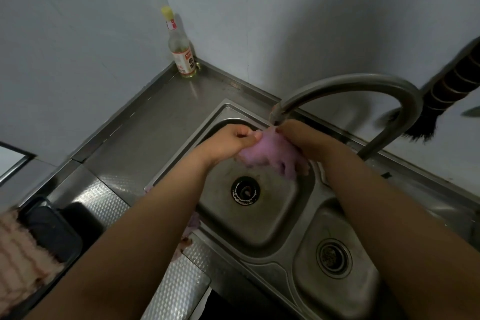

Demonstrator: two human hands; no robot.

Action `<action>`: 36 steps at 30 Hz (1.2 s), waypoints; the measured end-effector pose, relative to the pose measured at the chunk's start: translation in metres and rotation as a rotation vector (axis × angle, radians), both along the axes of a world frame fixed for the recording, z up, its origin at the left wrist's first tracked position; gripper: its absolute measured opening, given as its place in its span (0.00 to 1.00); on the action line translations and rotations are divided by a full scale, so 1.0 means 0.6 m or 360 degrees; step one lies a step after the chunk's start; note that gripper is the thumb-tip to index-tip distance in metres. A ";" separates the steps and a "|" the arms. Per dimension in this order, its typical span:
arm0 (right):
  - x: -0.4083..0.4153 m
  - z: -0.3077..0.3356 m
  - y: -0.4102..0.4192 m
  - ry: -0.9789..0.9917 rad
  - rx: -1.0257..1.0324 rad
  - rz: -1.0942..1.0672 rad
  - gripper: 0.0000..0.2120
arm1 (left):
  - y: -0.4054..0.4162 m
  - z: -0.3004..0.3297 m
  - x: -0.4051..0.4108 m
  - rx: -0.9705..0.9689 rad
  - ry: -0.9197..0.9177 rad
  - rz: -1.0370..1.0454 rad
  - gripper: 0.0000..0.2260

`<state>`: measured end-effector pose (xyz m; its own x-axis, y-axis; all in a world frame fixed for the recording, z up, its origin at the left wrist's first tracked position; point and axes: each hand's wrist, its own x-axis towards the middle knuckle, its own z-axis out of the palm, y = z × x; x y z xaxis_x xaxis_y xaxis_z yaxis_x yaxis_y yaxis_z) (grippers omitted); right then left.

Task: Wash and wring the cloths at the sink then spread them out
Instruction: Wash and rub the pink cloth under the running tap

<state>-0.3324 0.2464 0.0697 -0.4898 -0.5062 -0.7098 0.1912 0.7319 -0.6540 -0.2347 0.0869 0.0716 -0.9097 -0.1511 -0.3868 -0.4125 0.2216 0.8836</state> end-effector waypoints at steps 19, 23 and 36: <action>0.023 -0.042 -0.068 0.0739 -0.0243 -0.0503 0.14 | 0.114 -0.028 -0.050 0.0526 -0.0182 0.1213 0.14; 0.069 -0.042 -0.076 0.0776 -0.0330 -0.0334 0.20 | 0.085 -0.039 -0.050 0.0669 -0.0288 0.1407 0.16; 0.025 -0.043 -0.048 0.0672 -0.0352 -0.0170 0.20 | 0.040 -0.063 0.003 0.0950 -0.0502 0.0749 0.24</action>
<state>-0.3176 0.2173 0.0441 -0.7694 -0.5535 -0.3189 -0.0577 0.5575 -0.8282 -0.2332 0.1111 0.0337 -0.6378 -0.1775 -0.7494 -0.5934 -0.5071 0.6251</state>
